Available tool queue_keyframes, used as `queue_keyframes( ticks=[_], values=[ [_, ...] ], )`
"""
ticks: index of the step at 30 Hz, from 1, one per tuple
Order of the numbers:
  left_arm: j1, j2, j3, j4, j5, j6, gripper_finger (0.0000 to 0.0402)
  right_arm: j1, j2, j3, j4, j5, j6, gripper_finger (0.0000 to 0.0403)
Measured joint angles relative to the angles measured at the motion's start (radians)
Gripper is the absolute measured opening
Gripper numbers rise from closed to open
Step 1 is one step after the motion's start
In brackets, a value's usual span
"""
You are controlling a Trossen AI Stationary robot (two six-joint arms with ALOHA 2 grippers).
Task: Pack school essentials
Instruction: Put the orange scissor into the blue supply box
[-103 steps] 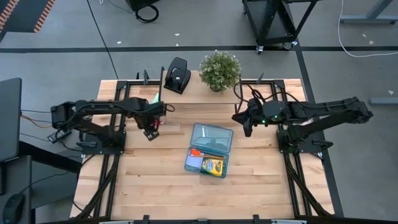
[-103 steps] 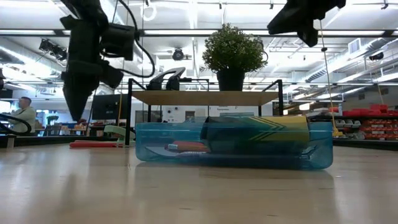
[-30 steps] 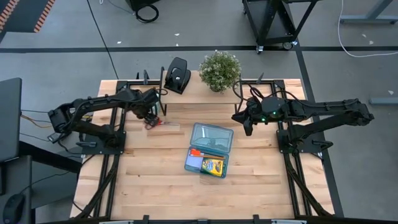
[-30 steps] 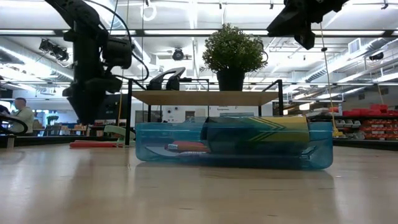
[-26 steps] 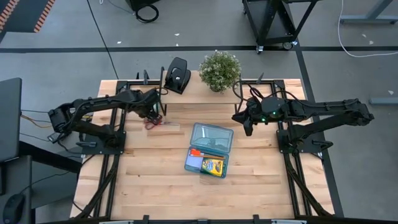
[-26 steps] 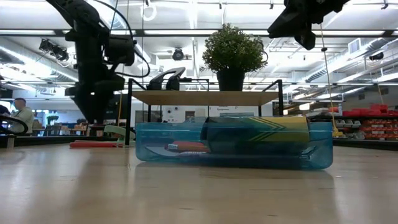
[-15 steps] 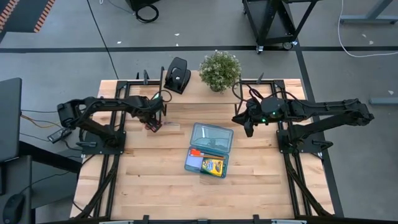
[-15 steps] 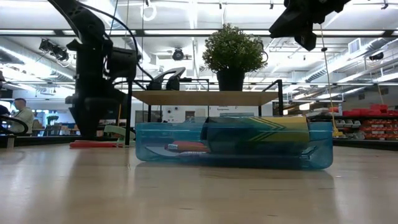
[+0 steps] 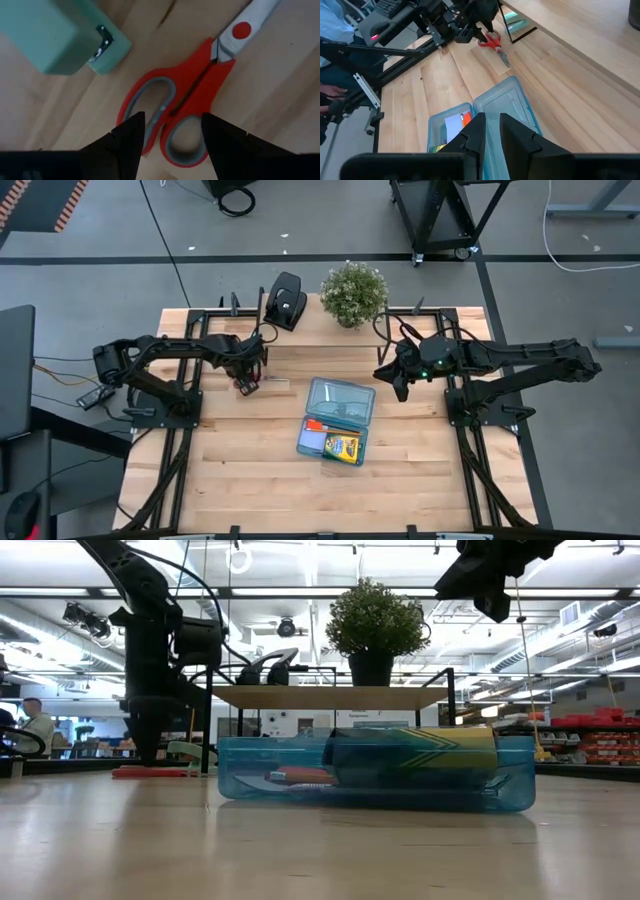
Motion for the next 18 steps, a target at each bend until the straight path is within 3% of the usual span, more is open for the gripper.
queue_keyframes(
  ticks=[18],
  values=[
    [0.016, -0.003, -0.047, 0.047, 0.018, -0.007, 0.0196, 0.000, 0.000, 0.000, -0.001, 0.000, 0.023, 0.0065]
  ],
)
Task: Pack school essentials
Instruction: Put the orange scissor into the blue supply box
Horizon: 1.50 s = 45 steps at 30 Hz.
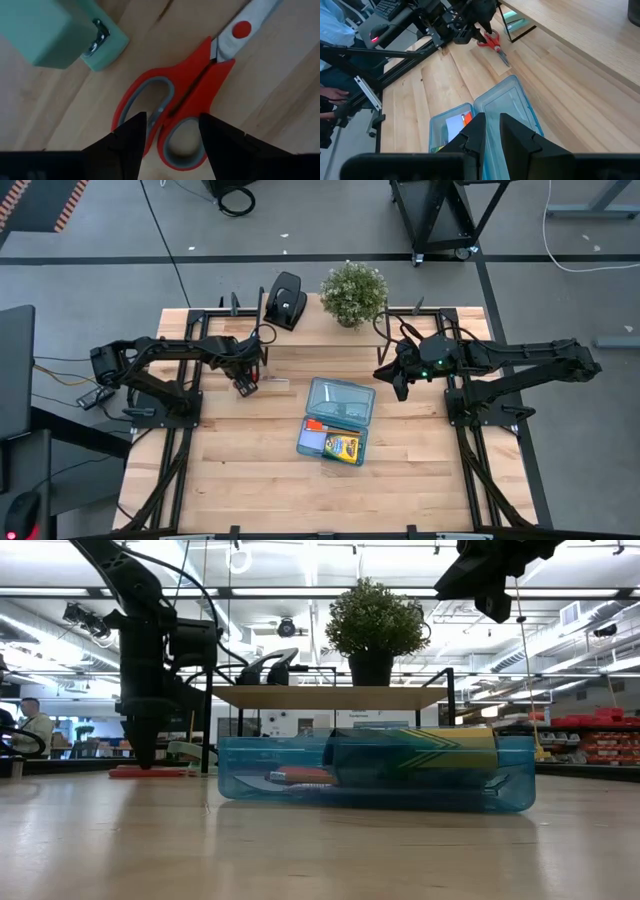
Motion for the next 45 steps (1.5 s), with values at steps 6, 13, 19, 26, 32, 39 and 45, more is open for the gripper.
queue_keyframes(
  ticks=[6, 13, 19, 26, 32, 39, 45],
  values=[
    [-0.015, 0.002, -0.001, 0.049, 0.029, -0.097, 0.0183, 0.000, 0.000, 0.000, -0.002, 0.000, -0.003, 0.0065],
    [-0.068, 0.003, -0.001, 0.062, 0.139, -0.043, 0.0158, 0.000, 0.000, 0.000, -0.005, 0.001, -0.008, 0.0065],
    [-0.158, 0.003, -0.002, 0.063, 0.229, -0.037, 0.0147, 0.000, 0.000, 0.000, -0.005, 0.001, -0.023, 0.0065],
    [-0.304, 0.003, -0.002, 0.099, 0.275, -0.067, 0.0147, 0.000, 0.000, 0.000, -0.006, 0.001, -0.046, 0.0065],
    [-0.418, 0.007, -0.005, 0.226, 0.286, -0.197, 0.0153, 0.000, 0.000, 0.000, -0.006, 0.001, -0.047, 0.0065],
    [-0.528, 0.008, -0.006, 0.403, 0.281, -0.306, 0.0142, 0.000, 0.000, 0.000, -0.007, 0.001, -0.057, 0.0065],
    [-0.545, -0.004, 0.012, 0.470, 0.274, -0.542, 0.0134, 0.000, 0.000, 0.000, -0.007, -0.015, -0.079, 0.0065]
  ],
)
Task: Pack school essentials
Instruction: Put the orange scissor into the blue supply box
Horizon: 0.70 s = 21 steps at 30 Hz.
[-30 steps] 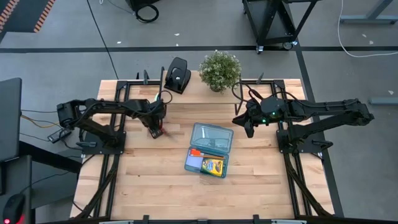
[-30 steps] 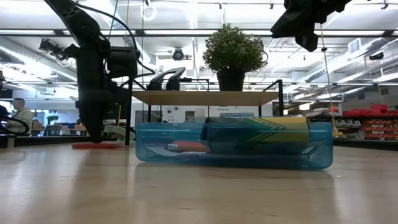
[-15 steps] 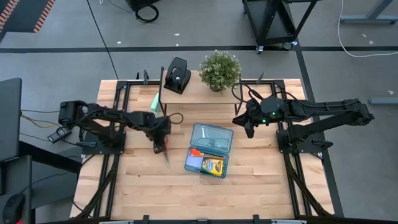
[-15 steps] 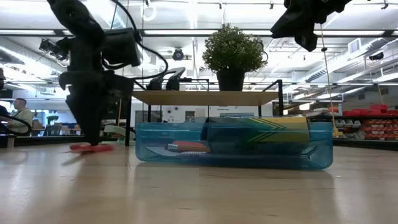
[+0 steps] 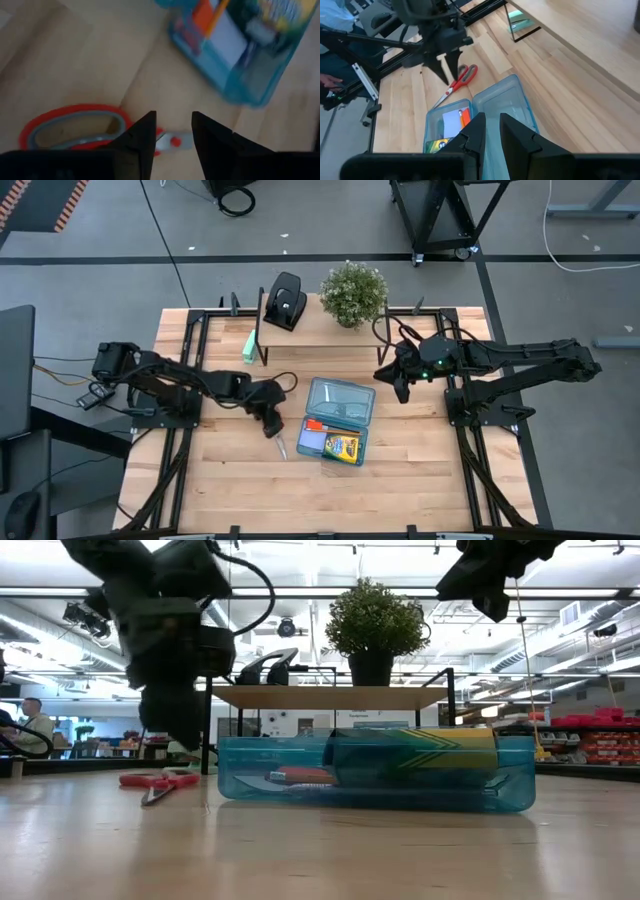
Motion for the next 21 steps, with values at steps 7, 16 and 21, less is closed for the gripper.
queue_keyframes(
  ticks=[7, 16, 21],
  values=[
    [0.000, -0.001, 0.098, -0.046, -0.021, -0.334, 0.0130, 0.000, 0.000, 0.000, 0.000, -0.017, -0.031, 0.0065],
    [-0.001, -0.001, 0.276, -0.502, -0.172, -0.614, 0.0108, 0.000, 0.000, 0.000, 0.000, -0.037, -0.083, 0.0065],
    [-0.005, -0.001, 0.314, -0.615, -0.218, -0.803, 0.0105, 0.000, 0.000, 0.000, -0.002, -0.051, -0.129, 0.0065]
  ],
)
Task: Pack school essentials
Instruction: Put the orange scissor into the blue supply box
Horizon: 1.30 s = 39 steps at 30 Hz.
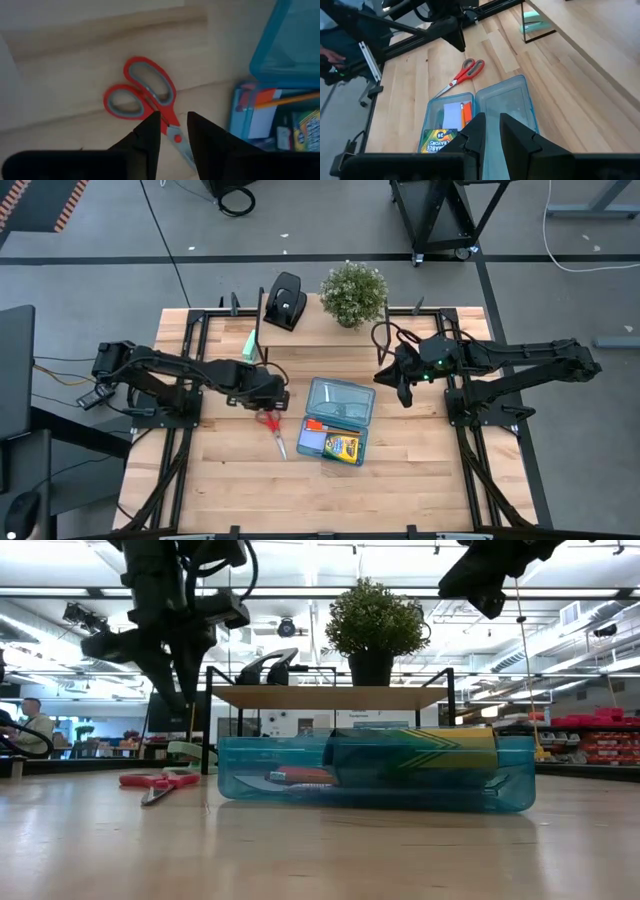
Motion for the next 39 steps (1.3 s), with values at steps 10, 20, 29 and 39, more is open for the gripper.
queue_keyframes(
  ticks=[10, 20, 29, 39],
  values=[
    [-0.023, 0.026, -0.001, -0.017, -0.011, -0.201, 0.0190, 0.000, 0.000, 0.000, -0.010, 0.000, -0.065, 0.0065],
    [-0.023, 0.089, -0.001, -0.011, -0.021, -0.316, 0.0259, 0.000, 0.000, 0.001, -0.106, -0.048, -0.099, 0.0065],
    [-0.022, 0.086, 0.000, 0.008, -0.109, -0.425, 0.0264, 0.000, 0.000, 0.001, -0.168, -0.063, -0.100, 0.0065],
    [-0.021, 0.101, -0.001, 0.008, -0.109, -0.458, 0.0259, 0.000, 0.000, 0.001, -0.159, -0.052, -0.113, 0.0065]
  ],
)
